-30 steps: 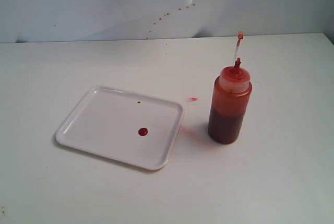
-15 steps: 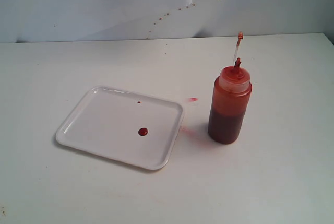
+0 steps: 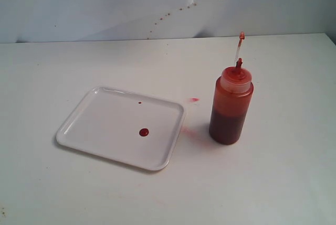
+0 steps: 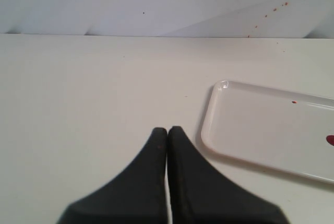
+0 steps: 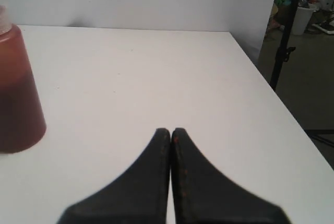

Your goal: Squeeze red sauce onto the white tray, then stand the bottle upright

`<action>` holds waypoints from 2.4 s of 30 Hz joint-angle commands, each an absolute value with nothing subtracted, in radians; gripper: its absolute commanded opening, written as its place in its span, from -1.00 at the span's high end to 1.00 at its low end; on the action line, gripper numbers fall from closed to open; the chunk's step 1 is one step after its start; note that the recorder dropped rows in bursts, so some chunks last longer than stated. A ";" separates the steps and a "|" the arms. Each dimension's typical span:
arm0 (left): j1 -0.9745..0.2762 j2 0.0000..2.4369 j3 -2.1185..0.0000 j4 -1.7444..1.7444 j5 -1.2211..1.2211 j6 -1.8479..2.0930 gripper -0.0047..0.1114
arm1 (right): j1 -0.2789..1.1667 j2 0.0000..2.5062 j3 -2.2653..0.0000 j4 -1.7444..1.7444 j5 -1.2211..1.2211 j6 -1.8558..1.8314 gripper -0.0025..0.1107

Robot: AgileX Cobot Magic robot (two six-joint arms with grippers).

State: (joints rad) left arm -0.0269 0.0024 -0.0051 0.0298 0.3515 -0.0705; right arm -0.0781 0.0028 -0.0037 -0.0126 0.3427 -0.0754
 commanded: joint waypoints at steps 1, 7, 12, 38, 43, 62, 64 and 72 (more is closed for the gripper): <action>-0.027 0.000 0.000 0.024 0.347 -0.075 0.89 | -0.005 0.000 0.000 -0.008 0.344 -0.078 0.96; -0.027 0.000 0.000 0.024 0.347 -0.075 0.89 | 0.059 0.000 0.000 -0.010 0.344 -0.078 0.96; -0.027 0.000 0.000 0.024 0.347 -0.075 0.89 | 0.059 0.000 0.000 -0.010 0.344 -0.078 0.96; -0.027 0.000 0.000 0.024 0.347 -0.075 0.89 | 0.001 0.000 0.000 -0.008 0.342 -0.075 0.96; -0.027 0.000 0.000 0.024 0.347 -0.075 0.89 | 0.001 0.000 0.000 -0.008 0.342 -0.075 0.96; -0.027 0.000 0.000 0.024 0.347 -0.073 0.89 | 0.001 0.000 0.000 -0.006 0.342 -0.075 0.96; -0.027 0.000 0.000 0.024 0.347 -0.073 0.89 | 0.001 0.000 0.000 -0.006 0.342 -0.075 0.96; -0.027 0.000 0.000 0.024 0.347 -0.073 0.89 | 0.001 0.000 0.000 -0.006 0.342 -0.075 0.96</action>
State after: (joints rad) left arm -0.0269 0.0024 -0.0051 0.0298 0.3515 -0.0705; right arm 0.0054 0.0028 -0.0037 -0.0103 0.3427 -0.0754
